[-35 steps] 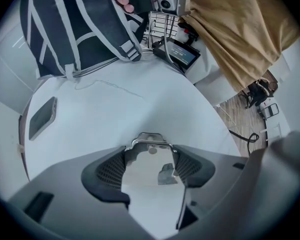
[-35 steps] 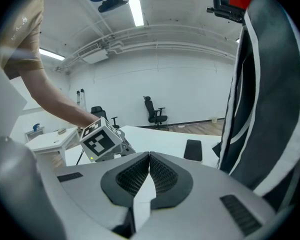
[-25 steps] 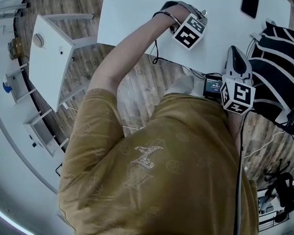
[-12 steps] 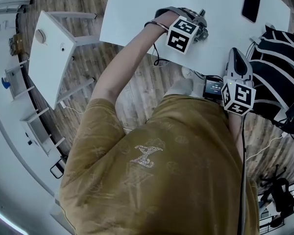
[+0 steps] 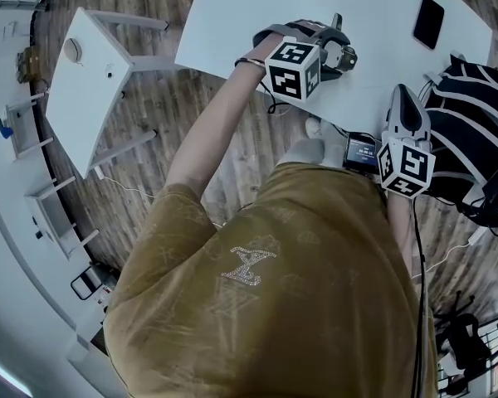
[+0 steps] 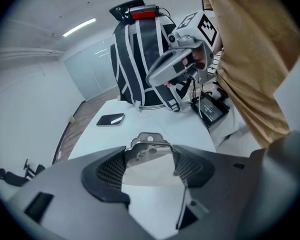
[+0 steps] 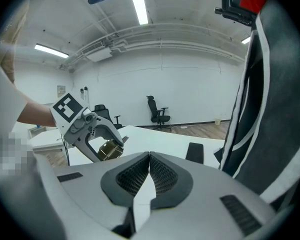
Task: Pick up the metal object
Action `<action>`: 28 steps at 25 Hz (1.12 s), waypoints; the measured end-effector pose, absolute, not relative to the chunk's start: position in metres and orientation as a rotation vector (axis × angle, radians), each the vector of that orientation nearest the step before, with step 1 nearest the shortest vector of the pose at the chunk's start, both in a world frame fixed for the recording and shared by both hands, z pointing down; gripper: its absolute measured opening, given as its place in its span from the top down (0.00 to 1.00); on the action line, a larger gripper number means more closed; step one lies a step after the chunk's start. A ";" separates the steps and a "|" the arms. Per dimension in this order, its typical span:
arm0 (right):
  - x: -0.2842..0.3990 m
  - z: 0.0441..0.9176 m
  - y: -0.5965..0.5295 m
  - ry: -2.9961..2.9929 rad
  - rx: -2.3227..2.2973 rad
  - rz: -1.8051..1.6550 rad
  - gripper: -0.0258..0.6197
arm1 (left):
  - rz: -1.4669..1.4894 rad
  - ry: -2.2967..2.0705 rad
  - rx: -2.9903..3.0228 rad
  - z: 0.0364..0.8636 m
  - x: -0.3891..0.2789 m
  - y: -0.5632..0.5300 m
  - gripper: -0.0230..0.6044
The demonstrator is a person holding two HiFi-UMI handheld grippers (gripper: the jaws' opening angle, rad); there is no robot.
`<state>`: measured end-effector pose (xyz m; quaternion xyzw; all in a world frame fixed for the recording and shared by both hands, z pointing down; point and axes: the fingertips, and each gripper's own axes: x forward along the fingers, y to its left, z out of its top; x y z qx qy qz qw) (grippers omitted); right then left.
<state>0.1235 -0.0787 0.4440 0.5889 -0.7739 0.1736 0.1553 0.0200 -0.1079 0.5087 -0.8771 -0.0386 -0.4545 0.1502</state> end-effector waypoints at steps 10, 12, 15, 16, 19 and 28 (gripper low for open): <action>0.125 0.414 -0.083 -2.272 1.750 0.402 0.94 | -1.114 0.234 -2.648 0.453 0.011 -0.110 0.49; 0.126 0.402 -0.083 -2.297 1.779 0.363 0.94 | -1.092 0.285 -2.664 0.446 0.009 -0.109 0.49; 0.119 0.387 -0.082 -2.330 1.793 0.281 0.94 | -1.051 0.356 -2.676 0.436 0.006 -0.107 0.49; 0.117 0.382 -0.082 -2.341 1.797 0.266 0.94 | -1.030 0.384 -2.680 0.431 0.006 -0.106 0.49; 0.114 0.360 -0.081 -2.393 1.821 0.214 0.94 | -0.931 0.496 -2.702 0.409 0.006 -0.106 0.49; 0.103 0.320 -0.086 -2.509 1.818 0.092 0.94 | -0.660 0.724 -2.748 0.350 0.004 -0.095 0.49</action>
